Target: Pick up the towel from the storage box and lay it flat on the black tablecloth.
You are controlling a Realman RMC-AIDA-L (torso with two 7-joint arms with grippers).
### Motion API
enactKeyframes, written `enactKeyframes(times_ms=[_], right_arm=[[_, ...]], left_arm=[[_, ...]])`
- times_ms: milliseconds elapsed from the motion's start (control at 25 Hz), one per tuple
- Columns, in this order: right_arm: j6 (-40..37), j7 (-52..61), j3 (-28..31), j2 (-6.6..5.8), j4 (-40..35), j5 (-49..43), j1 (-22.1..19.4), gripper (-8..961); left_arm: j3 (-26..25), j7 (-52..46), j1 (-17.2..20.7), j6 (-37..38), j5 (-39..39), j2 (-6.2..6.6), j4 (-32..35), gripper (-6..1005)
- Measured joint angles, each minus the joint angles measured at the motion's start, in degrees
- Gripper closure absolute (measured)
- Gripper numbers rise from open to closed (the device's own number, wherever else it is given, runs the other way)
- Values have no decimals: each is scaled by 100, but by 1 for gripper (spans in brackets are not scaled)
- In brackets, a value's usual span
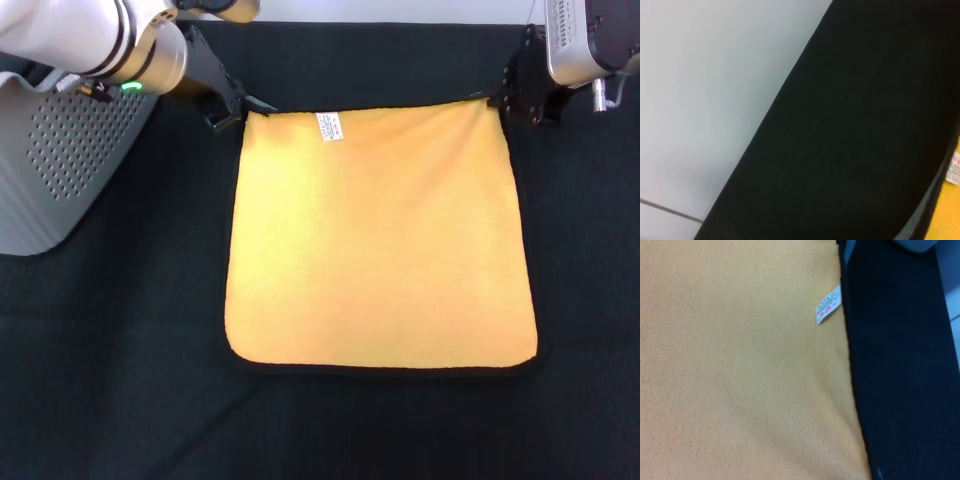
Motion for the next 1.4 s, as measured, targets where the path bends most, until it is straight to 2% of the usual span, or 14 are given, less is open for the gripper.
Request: enactKeyframes(times_ms=[680,1000,1040,1200,1320,1400], right_arm=[[94,1,66,77,17,0,-44,946],[211,157,288,125,-47,-54,-95,845],[274,197,287,127,-60,-62,-122,832],[331,375,299,126,-277,-67,-286,682],[154,615,382,146,-930,35,-713,548],[-122,661,601,216,-1337,141,-967,453]], left_arm=[[28,-44,-4,-34,80,-9,-138,972],[-14,-274,-3,-109,84,0,-115,918],[-16,-285,-2,-120,88,0,-92,874],[-33,-338,29,-120,123,1,94,700],[-80,-352,99,-37,101,0,373,580],[-87,-338,181,39,-70,-1,611,581]])
